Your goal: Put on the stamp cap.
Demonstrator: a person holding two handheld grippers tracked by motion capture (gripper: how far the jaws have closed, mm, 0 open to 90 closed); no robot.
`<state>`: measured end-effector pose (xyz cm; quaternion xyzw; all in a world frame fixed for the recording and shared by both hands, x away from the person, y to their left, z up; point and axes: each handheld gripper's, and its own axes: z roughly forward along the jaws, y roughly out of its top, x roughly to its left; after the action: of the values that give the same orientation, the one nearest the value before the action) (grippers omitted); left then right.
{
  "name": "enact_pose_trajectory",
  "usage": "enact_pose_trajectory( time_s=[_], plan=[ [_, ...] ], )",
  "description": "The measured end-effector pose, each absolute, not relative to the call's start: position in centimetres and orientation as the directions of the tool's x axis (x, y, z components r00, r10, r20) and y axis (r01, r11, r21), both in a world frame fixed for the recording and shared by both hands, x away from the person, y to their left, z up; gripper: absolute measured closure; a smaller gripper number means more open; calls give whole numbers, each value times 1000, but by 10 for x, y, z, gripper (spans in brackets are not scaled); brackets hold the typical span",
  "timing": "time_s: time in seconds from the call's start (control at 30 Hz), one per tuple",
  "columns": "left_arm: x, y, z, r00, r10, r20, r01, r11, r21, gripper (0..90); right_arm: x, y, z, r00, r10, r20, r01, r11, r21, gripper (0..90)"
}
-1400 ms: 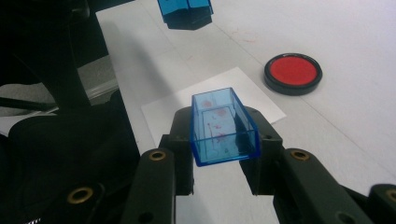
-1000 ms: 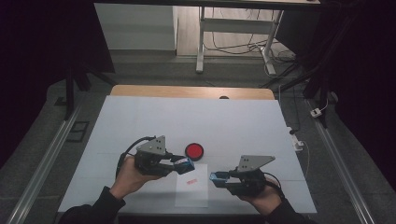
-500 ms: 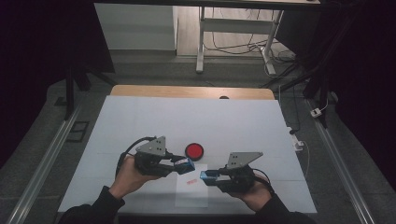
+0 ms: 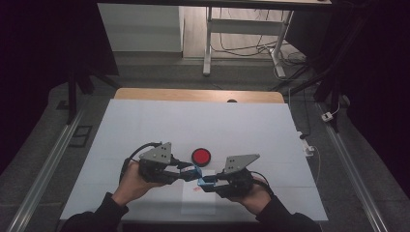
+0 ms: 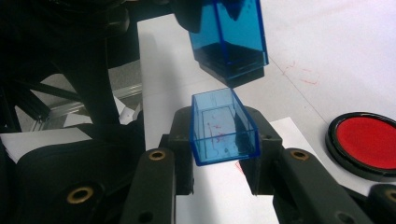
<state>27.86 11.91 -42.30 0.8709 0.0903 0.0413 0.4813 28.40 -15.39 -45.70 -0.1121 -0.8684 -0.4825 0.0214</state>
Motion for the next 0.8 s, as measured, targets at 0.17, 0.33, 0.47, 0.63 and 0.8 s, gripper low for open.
enact_pose_trajectory(
  time_s=[0.17, 0.33, 0.47, 0.63, 0.8],
  plan=[
    [277, 118, -423, 985, 173, -9, 99, -519, 849, 697, 289, -147, -461, -978, 153, 141, 200, 517, 832, 680],
    [277, 117, -423, 988, 154, -14, 92, -516, 852, 697, 291, -141, -462, -982, 129, 136, 183, 516, 837, 680],
    [277, 116, -423, 991, 130, -14, 79, -510, 857, 697, 291, -137, -463, -983, 115, 144, 182, 518, 836, 681],
    [276, 115, -424, 995, 100, 0, 51, -507, 861, 697, 291, -136, -464, -984, 100, 147, 178, 516, 838, 681],
    [275, 115, -424, 996, 84, 9, 35, -502, 864, 697, 291, -135, -464, -983, 85, 161, 182, 513, 839, 681]
  ],
)
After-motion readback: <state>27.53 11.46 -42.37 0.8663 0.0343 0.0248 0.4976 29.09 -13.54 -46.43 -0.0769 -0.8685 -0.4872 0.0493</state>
